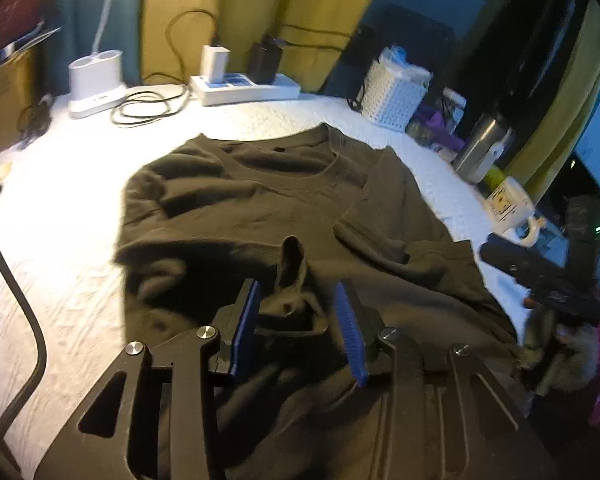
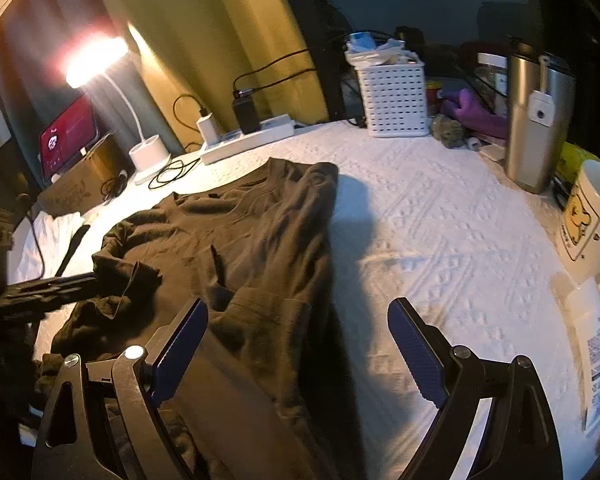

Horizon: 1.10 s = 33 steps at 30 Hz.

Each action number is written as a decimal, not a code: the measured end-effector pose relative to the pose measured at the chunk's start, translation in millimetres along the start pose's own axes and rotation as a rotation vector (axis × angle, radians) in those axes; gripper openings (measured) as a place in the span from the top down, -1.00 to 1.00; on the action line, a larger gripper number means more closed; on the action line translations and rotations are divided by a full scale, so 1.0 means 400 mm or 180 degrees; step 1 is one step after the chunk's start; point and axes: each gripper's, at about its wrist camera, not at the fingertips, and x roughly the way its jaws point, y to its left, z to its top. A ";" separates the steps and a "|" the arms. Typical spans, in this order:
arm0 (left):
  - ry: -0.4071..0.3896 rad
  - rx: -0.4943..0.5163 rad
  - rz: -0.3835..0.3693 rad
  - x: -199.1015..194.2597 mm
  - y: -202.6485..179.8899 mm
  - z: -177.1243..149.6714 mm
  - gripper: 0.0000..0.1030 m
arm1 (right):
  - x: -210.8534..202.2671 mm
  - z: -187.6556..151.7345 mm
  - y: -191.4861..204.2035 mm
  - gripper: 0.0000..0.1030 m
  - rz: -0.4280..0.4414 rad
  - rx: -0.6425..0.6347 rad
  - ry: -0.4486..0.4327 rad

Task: Fold small clothes

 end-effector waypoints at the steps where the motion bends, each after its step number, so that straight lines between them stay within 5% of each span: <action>1: -0.0017 -0.0063 -0.0016 -0.021 0.020 -0.003 0.24 | 0.004 0.001 0.007 -0.80 0.0000 -0.0011 0.0010; 8: -0.0106 -0.0214 0.0382 -0.052 0.166 0.005 0.23 | 0.039 0.018 0.054 -0.80 -0.0004 -0.0106 0.0087; 11: 0.0086 -0.0121 0.0536 -0.003 0.199 0.017 0.23 | 0.047 0.028 0.073 -0.80 -0.0022 -0.0146 0.0103; 20: 0.0277 0.0182 0.0394 0.104 0.199 0.055 0.23 | 0.065 0.040 0.063 -0.80 -0.0140 -0.0119 0.0168; 29: 0.0045 0.0518 0.0798 0.162 0.188 0.152 0.23 | 0.090 0.062 0.058 -0.80 -0.0203 -0.0123 0.0216; 33: -0.0033 0.0453 0.0770 0.099 0.186 0.161 0.23 | 0.083 0.061 0.057 -0.80 -0.0230 -0.0122 0.0199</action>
